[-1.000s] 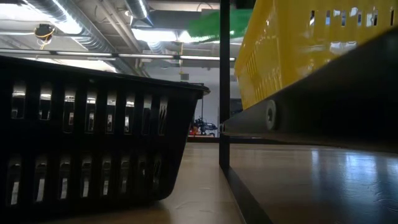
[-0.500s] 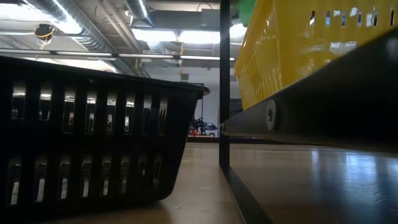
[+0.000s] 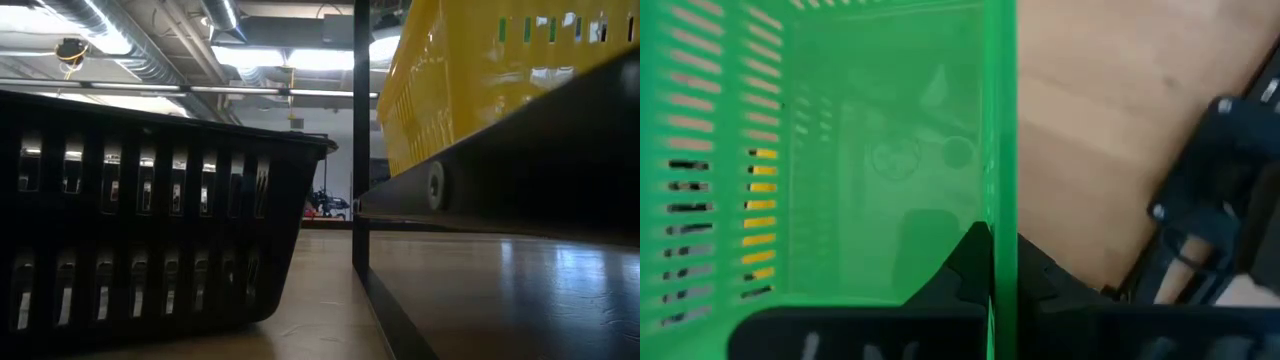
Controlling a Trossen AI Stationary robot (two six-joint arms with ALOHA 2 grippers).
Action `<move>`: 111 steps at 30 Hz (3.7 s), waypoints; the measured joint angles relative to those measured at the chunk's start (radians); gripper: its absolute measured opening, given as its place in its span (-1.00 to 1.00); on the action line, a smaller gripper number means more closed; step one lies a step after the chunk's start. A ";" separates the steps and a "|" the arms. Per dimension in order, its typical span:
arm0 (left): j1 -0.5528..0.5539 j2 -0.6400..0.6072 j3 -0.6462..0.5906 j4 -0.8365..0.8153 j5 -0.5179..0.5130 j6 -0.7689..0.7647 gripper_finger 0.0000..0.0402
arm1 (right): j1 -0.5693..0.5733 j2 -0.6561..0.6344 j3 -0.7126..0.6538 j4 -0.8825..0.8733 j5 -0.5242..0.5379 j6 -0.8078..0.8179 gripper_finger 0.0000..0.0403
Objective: Stack baskets on shelf by color
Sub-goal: Stack the green bin on top of the green bins on the shelf
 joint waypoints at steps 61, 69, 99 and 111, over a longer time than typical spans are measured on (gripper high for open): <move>0.035 0.108 -0.001 0.071 0.090 0.090 -0.73 | 0.636 0.184 0.036 0.095 -0.416 0.925 -1.00; 0.035 0.110 -0.001 0.072 0.090 0.104 -0.73 | 0.636 0.204 0.003 0.113 -0.452 0.931 -1.00; 0.035 0.110 -0.001 0.072 0.090 0.098 -0.73 | 0.636 0.279 0.003 0.129 -0.440 0.927 -1.00; 0.035 0.110 -0.001 0.073 0.089 0.104 -0.73 | 0.636 0.279 0.003 0.140 -0.439 0.925 -0.71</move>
